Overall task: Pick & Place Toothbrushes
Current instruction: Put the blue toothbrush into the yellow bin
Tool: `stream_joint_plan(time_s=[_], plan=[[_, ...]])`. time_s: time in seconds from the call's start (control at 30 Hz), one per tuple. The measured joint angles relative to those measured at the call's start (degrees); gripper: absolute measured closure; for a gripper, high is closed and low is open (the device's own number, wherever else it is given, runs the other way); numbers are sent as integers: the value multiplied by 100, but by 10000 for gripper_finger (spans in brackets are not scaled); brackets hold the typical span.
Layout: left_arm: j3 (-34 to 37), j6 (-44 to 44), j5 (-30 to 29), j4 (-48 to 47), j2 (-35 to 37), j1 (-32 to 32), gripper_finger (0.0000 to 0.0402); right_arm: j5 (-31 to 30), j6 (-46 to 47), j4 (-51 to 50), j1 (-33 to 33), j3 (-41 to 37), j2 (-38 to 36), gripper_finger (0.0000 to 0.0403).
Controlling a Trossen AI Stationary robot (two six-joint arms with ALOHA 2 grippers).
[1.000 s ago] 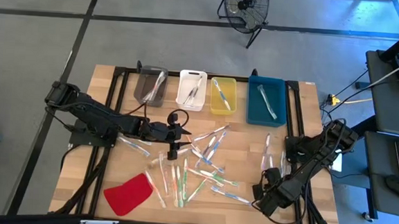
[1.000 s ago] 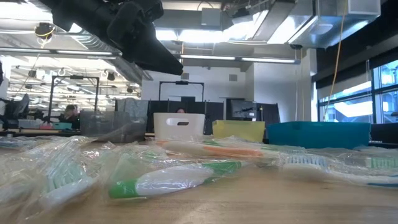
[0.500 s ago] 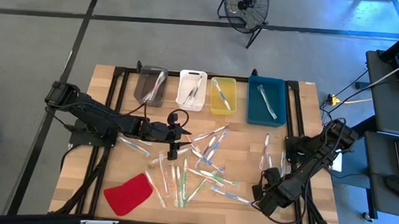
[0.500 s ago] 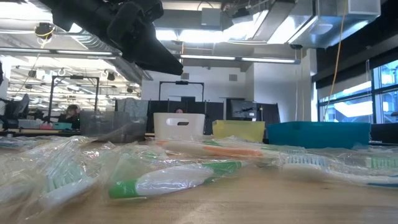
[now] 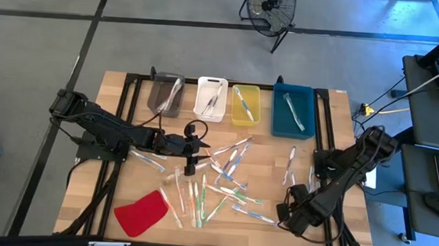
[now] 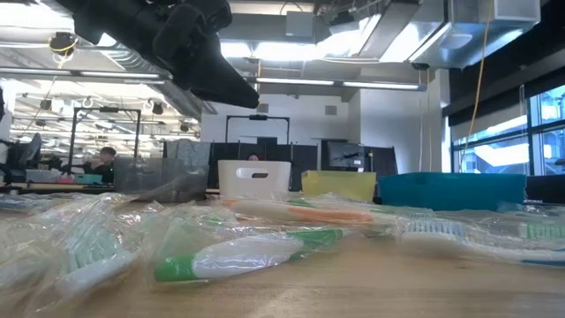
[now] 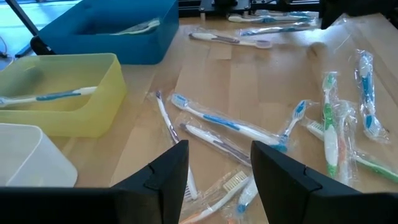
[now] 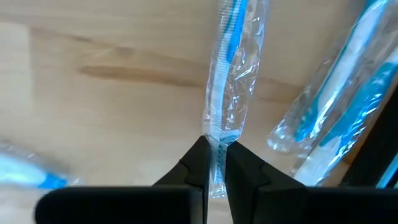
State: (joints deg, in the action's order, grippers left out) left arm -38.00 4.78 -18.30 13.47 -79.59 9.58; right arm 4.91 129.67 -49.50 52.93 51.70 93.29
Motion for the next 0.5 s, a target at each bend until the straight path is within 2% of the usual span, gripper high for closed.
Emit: stream_joint_plan(time_s=[0.17, 0.5], plan=[[0, -2, -125, -4, 0, 0, 233, -87, 2, 117, 0, 7, -190, 369], [0, 0, -219, -107, 0, 0, 233, -1144, -332, 623, -30, 7, -262, 369]])
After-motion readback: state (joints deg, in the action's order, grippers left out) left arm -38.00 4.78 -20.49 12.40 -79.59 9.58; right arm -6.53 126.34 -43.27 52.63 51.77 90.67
